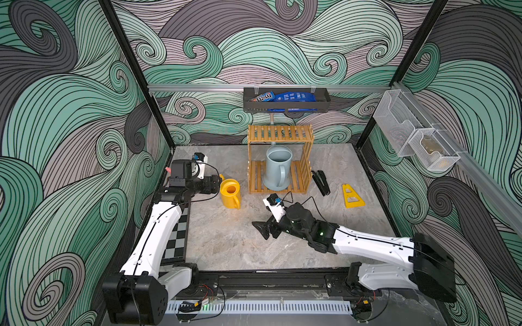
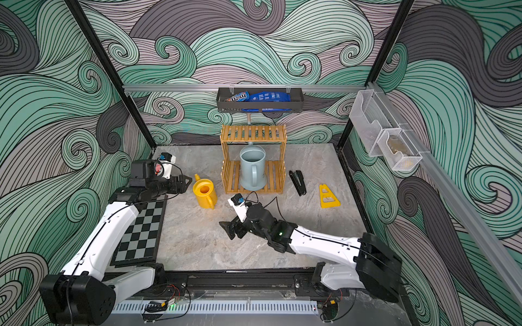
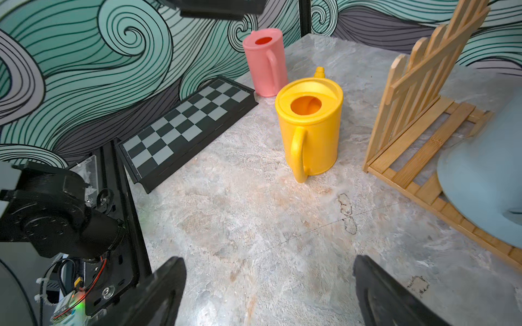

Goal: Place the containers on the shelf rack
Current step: 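Pick up a container from the center of the board.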

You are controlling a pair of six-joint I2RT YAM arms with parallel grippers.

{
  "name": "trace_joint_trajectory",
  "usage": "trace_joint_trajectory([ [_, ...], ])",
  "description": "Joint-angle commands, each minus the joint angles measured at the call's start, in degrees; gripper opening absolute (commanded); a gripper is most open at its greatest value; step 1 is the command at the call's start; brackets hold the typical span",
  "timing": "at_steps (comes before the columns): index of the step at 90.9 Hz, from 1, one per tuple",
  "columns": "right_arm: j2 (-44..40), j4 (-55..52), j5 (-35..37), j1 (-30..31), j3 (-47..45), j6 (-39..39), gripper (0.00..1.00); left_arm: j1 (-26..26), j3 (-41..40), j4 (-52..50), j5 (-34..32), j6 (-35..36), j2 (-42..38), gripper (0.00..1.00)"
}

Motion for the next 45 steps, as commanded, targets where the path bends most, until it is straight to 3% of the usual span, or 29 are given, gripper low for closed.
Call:
trace_joint_trajectory([
  [1, 4.5, 4.6, 0.1, 0.5, 2.9, 2.1, 0.92, 0.7, -0.6, 1.7, 0.2, 0.5, -1.4, 0.83],
  [31, 21.6, 3.5, -1.1, 0.7, 13.9, 4.8, 0.86, 1.1, -0.4, 1.4, -2.1, 1.0, -2.3, 0.86],
  [45, 28.6, 1.6, 1.8, 0.6, 20.3, 5.8, 0.85, 1.1, 0.4, 0.8, -2.6, 1.0, -2.5, 0.90],
])
